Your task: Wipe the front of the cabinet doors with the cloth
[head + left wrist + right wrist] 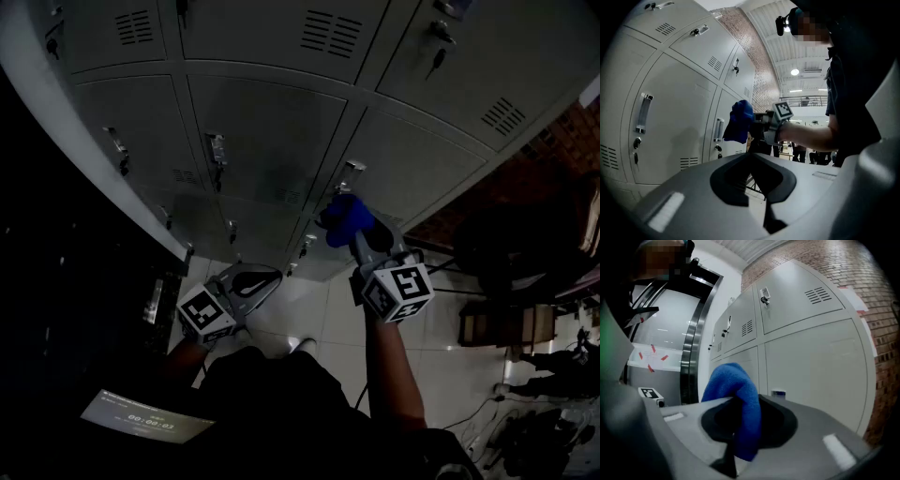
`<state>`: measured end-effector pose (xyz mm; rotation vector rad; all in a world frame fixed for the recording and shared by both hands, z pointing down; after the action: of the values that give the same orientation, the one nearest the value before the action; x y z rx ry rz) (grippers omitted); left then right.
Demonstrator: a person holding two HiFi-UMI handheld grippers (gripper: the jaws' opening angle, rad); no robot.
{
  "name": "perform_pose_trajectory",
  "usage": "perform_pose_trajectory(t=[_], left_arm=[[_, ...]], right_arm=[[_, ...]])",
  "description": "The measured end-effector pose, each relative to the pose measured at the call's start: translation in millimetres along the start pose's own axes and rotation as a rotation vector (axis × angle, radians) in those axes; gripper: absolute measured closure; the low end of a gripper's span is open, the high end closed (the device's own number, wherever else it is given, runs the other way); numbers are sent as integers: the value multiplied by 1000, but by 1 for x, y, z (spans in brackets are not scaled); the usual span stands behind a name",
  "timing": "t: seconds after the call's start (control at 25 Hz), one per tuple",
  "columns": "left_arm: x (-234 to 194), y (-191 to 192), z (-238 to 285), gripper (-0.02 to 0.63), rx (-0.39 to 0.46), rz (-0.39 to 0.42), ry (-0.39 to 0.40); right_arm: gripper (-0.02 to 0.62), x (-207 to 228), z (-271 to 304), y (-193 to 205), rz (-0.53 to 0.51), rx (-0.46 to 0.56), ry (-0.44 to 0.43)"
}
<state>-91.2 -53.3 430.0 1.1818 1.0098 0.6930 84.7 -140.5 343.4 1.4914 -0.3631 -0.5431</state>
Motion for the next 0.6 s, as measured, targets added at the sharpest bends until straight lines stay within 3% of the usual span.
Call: perform_pose_trajectory(t=[0.6], left_arm=[[-31, -6, -19, 603, 2, 12, -20]], right_arm=[[523, 65, 58, -92, -81, 26, 173]])
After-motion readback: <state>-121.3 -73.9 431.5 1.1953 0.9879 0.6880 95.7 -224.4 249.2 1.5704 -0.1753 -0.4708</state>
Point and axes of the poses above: the fingertips, and each gripper's own axes: z forward along the fingers, x to its right, y out of its underside, the point moved 4 cm from there along -z, backward along the fingers, and after that the axes turned 9 degrees about -z, right-handed, at the moved point
